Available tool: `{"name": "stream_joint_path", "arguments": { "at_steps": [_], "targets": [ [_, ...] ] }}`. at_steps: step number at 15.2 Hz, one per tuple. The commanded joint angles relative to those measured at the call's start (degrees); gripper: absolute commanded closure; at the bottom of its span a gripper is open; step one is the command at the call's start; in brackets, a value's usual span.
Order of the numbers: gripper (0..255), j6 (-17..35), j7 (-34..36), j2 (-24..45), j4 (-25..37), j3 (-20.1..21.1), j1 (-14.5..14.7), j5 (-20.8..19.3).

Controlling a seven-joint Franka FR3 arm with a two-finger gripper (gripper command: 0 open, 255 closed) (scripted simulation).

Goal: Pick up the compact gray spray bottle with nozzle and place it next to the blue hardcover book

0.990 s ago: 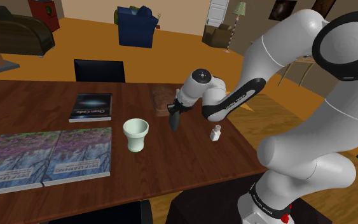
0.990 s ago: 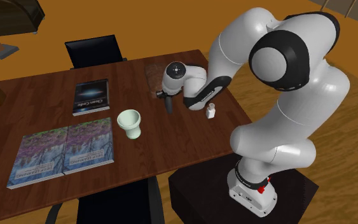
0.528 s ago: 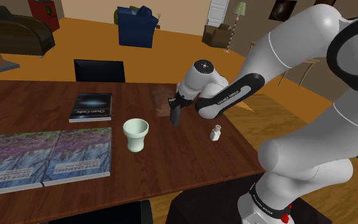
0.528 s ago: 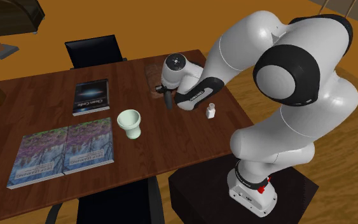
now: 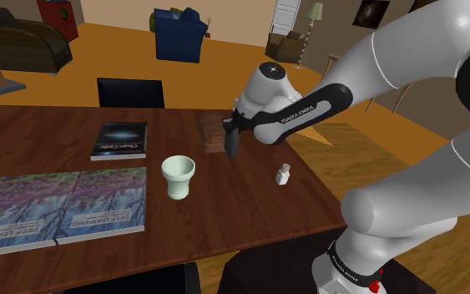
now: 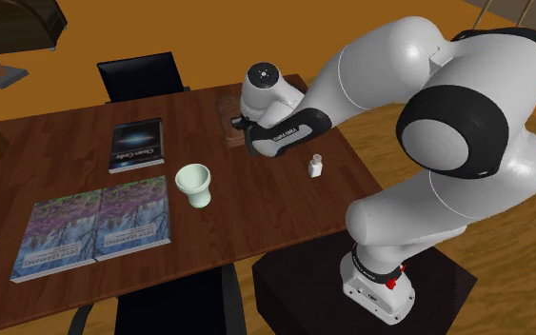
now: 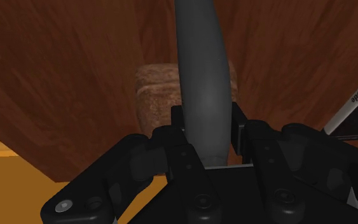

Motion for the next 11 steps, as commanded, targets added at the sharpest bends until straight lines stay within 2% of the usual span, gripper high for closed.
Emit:
{"name": "stream_joint_path", "arguments": {
  "at_steps": [1,11],
  "targets": [
    [255,-1.54,-2.16,-1.21,0.40,-1.60,1.85,2.43],
    [255,-9.53,-8.79,-5.90,3.94,-6.63,7.11,9.24]
  ]
}}
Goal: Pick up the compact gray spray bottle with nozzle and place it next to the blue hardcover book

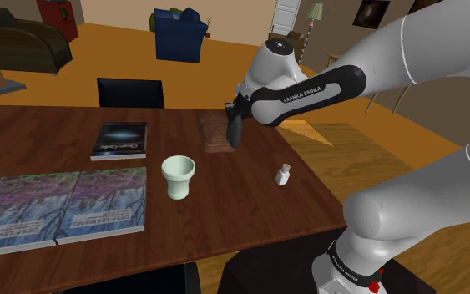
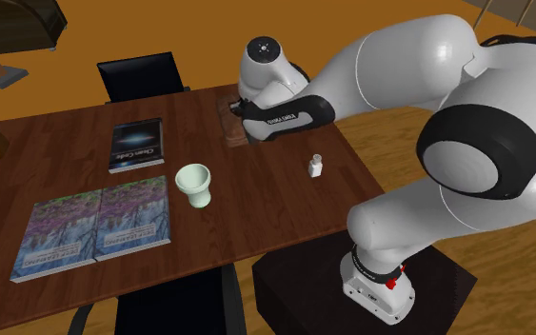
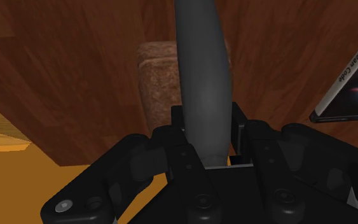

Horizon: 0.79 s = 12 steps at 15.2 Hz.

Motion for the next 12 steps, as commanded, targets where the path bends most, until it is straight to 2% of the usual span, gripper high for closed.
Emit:
{"name": "stream_joint_path", "arguments": {
  "at_steps": [1,12],
  "targets": [
    [255,-1.85,-1.07,-0.89,0.98,-0.80,0.81,1.06],
    [255,-10.61,-4.99,-4.19,6.60,-3.79,3.09,4.27]
  ]
}}
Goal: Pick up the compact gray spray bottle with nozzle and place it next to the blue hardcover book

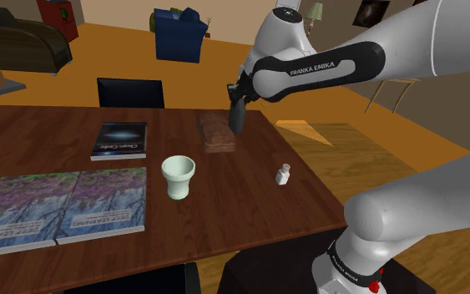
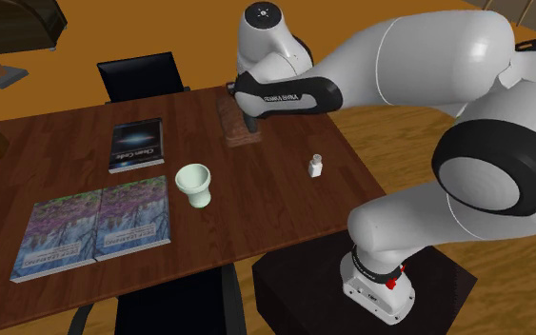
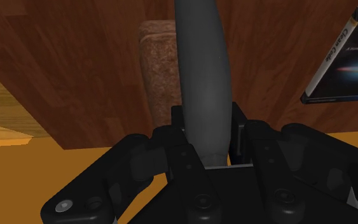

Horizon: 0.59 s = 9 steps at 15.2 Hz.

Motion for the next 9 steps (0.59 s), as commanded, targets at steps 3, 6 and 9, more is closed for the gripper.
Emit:
{"name": "stream_joint_path", "arguments": {
  "at_steps": [3,6,9],
  "targets": [
    [255,-3.07,-1.06,-0.75,2.35,-0.80,0.41,0.68],
    [255,-5.39,-1.75,-1.22,4.23,-1.31,0.64,1.09],
    [255,-7.69,-2.37,-1.57,6.20,-1.76,0.80,1.41]
  ]
}}
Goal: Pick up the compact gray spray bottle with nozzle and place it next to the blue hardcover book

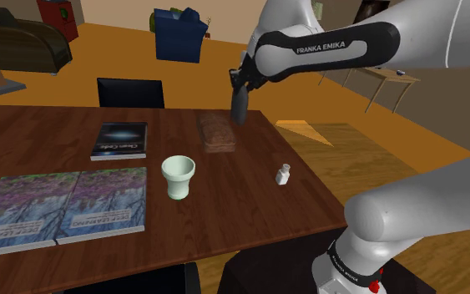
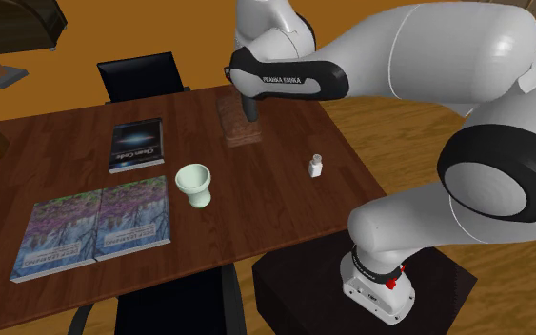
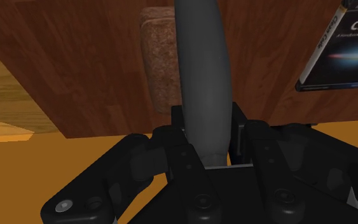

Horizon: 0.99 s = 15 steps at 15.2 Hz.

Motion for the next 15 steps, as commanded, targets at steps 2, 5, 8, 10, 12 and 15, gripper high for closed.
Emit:
{"name": "stream_joint_path", "arguments": {
  "at_steps": [2,5,8,10,12,15],
  "targets": [
    [255,-2.39,-0.60,-0.22,2.17,-0.42,0.10,0.26],
    [255,-4.66,-1.11,-0.38,4.31,-0.78,0.15,0.46],
    [255,-6.92,-1.57,-0.42,6.55,-1.08,0.15,0.60],
    [255,-8.18,-1.81,-0.39,7.85,-1.23,0.14,0.65],
    [255,-9.15,0.94,-1.06,8.01,0.97,0.69,0.52],
    [255,-10.72,5.11,-1.65,8.77,4.44,1.37,0.26]
  ]
}}
